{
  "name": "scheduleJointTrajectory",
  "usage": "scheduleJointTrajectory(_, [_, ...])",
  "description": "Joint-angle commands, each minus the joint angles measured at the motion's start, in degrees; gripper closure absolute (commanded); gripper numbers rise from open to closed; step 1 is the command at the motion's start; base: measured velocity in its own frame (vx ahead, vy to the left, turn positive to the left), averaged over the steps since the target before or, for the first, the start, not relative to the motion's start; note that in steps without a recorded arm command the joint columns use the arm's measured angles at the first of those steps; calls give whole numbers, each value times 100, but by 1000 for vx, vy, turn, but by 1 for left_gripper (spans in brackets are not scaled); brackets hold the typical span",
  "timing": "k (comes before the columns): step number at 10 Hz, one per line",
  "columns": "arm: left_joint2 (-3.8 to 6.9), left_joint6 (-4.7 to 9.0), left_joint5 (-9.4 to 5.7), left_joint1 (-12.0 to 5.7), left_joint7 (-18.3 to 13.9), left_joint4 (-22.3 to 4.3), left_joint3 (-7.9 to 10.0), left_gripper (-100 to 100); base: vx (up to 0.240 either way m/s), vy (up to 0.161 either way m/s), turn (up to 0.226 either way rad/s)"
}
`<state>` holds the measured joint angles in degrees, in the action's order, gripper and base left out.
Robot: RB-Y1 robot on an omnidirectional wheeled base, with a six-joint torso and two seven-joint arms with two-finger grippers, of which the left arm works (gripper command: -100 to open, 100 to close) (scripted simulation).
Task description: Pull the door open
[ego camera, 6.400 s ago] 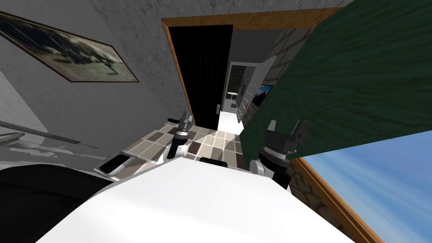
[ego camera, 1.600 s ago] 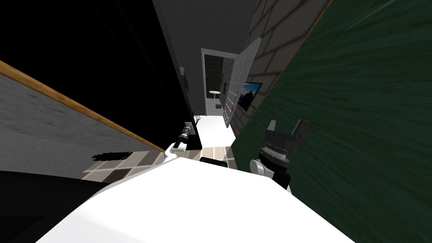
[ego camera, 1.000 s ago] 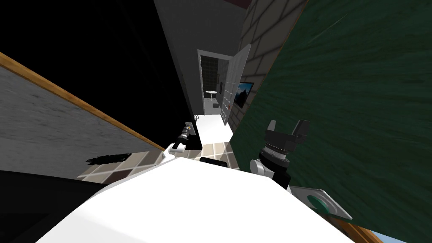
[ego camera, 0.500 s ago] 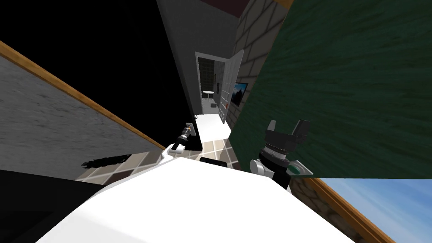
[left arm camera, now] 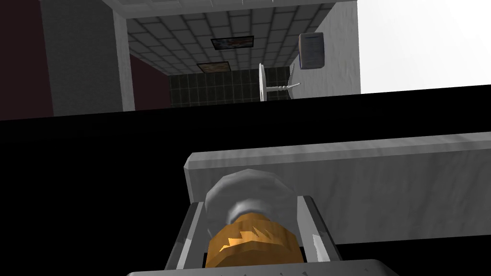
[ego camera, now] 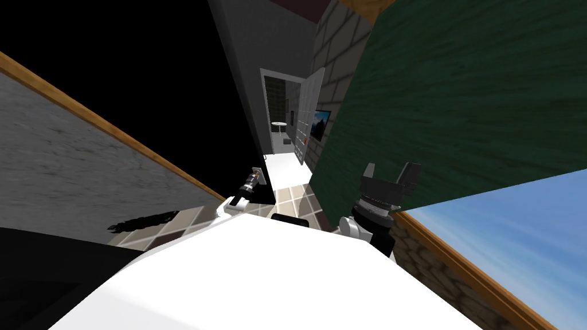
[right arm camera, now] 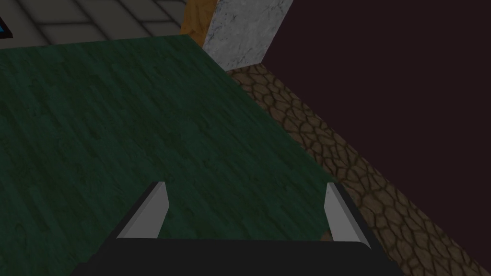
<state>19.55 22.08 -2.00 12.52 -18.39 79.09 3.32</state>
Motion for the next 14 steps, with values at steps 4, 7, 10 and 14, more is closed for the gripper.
scheduleJointTrajectory(4, [320, 202, -11, 285, -266, 161, -207, 100, -251, 75, -120])
scheduleJointTrajectory(7, [464, 375, -4, 449, -387, 188, -309, 100, -186, 52, -123])
scheduleJointTrajectory(10, [698, 617, -7, 661, -562, 257, -404, 100, -217, 100, -156])
scheduleJointTrajectory(14, [948, 875, -10, 888, -749, 330, -505, 100, -206, 78, -112])
